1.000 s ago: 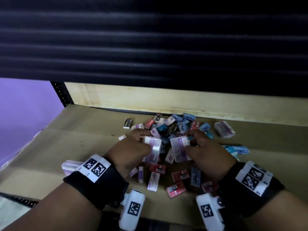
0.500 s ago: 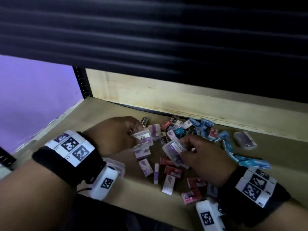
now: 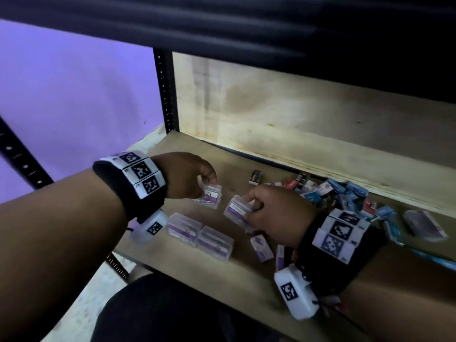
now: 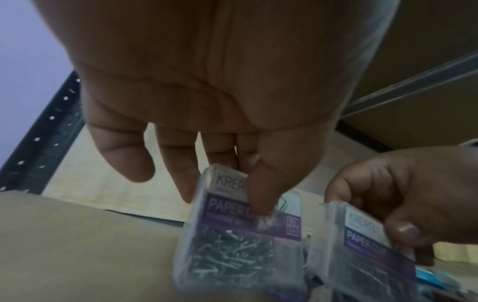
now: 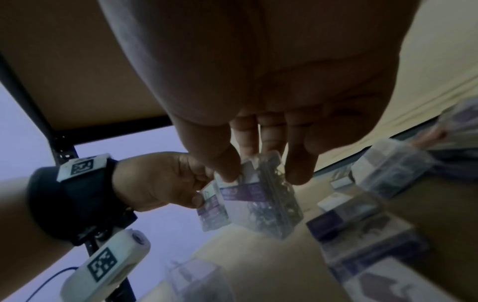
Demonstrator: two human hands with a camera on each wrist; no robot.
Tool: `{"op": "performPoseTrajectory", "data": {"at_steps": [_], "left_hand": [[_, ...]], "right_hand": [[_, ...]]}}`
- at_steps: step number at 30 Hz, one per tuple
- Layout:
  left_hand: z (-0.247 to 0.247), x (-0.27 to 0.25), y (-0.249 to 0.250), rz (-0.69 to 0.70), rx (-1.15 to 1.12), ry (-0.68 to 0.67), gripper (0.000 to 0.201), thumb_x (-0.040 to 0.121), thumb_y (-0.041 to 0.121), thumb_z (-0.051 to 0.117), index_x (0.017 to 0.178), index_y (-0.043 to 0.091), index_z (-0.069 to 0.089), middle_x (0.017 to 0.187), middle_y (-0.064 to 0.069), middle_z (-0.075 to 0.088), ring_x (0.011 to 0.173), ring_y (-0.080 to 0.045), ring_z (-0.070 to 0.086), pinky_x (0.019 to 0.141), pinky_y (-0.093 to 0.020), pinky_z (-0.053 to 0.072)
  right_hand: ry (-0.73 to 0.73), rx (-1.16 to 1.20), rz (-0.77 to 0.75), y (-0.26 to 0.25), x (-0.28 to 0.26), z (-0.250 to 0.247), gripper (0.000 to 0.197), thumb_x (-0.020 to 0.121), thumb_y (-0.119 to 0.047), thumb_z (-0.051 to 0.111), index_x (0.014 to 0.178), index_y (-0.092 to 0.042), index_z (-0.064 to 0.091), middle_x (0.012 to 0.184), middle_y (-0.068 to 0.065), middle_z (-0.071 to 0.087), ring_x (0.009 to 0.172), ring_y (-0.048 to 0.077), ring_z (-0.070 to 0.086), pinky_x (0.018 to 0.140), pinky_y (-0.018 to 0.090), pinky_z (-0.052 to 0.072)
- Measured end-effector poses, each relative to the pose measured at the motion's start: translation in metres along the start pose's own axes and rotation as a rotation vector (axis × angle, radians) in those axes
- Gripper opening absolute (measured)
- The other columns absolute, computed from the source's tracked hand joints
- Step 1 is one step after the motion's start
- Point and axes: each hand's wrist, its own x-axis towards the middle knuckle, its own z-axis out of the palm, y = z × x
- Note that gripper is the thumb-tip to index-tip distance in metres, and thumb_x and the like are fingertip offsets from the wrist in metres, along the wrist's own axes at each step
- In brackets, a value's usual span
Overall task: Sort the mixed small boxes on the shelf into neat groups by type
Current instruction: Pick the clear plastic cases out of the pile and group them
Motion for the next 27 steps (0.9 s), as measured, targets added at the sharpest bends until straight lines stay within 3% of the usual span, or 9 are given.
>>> {"op": "performPoseTrajectory", "data": {"at_steps": [2, 5, 9, 16, 21, 25, 27], "left_hand": [[0.004, 0.003, -0.008, -0.017, 0.002, -0.033, 0.039, 0.086, 0.028, 0.069, 0.124, 0.037, 0.063, 0.114, 0.02, 0.055, 0.102, -0.002, 0.048, 0.085, -0.016, 0.032], [0.011, 0.006, -0.018, -0.025, -0.032, -0.052, 0.038, 0.083, 0.023, 0.07, 0.119, 0.037, 0.066, 0.112, 0.018, 0.061, 0.099, -0.004, 0.053, 0.085, -0.019, 0.037], [0.021, 0.008, -0.026, -0.036, -0.044, -0.099, 0.039, 0.081, 0.025, 0.073, 0.117, 0.038, 0.067, 0.101, 0.021, 0.059, 0.096, -0.006, 0.058, 0.083, -0.021, 0.04], [0.033, 0.009, -0.035, -0.039, -0.073, -0.158, 0.038, 0.082, 0.023, 0.074, 0.116, 0.038, 0.067, 0.104, 0.021, 0.062, 0.1, -0.007, 0.061, 0.088, -0.024, 0.047], [0.036, 0.003, -0.036, -0.042, -0.069, -0.166, 0.039, 0.083, 0.029, 0.074, 0.12, 0.04, 0.065, 0.11, 0.021, 0.062, 0.105, -0.008, 0.061, 0.094, -0.027, 0.048], [0.027, -0.012, -0.036, -0.092, -0.107, -0.062, 0.049, 0.086, 0.039, 0.071, 0.133, 0.038, 0.057, 0.127, 0.015, 0.058, 0.114, -0.01, 0.058, 0.095, -0.029, 0.047], [0.024, -0.025, -0.035, -0.102, -0.115, 0.005, 0.046, 0.086, 0.042, 0.069, 0.131, 0.042, 0.057, 0.126, 0.017, 0.056, 0.111, -0.008, 0.057, 0.091, -0.027, 0.045]], "right_hand": [[-0.026, -0.021, 0.002, -0.009, 0.012, 0.007, 0.02, 0.079, -0.041, 0.067, 0.097, -0.032, 0.064, 0.081, -0.01, 0.069, 0.067, 0.003, 0.063, 0.053, 0.023, 0.042], [-0.076, -0.035, 0.001, -0.021, 0.027, 0.014, 0.019, 0.079, -0.038, 0.07, 0.096, -0.03, 0.066, 0.084, -0.008, 0.07, 0.071, 0.007, 0.065, 0.061, 0.024, 0.05], [-0.122, -0.117, -0.024, -0.032, 0.04, 0.023, 0.019, 0.082, -0.036, 0.068, 0.1, -0.03, 0.068, 0.092, -0.008, 0.068, 0.084, 0.013, 0.064, 0.067, 0.026, 0.046], [-0.13, -0.18, -0.045, -0.036, 0.043, 0.034, 0.028, 0.082, -0.035, 0.068, 0.11, -0.031, 0.071, 0.105, -0.006, 0.069, 0.094, 0.016, 0.064, 0.081, 0.03, 0.053], [-0.101, -0.163, -0.066, -0.033, 0.041, 0.038, 0.028, 0.082, -0.041, 0.07, 0.108, -0.03, 0.07, 0.104, -0.007, 0.068, 0.093, 0.014, 0.063, 0.077, 0.027, 0.049], [-0.089, -0.045, -0.011, -0.029, 0.032, 0.031, 0.038, 0.079, -0.052, 0.064, 0.108, -0.029, 0.065, 0.102, -0.01, 0.067, 0.09, 0.011, 0.064, 0.081, 0.035, 0.055], [-0.04, -0.055, 0.01, -0.027, 0.023, 0.029, 0.044, 0.075, -0.057, 0.058, 0.111, -0.032, 0.062, 0.103, -0.011, 0.064, 0.091, 0.012, 0.063, 0.081, 0.036, 0.054]]}}
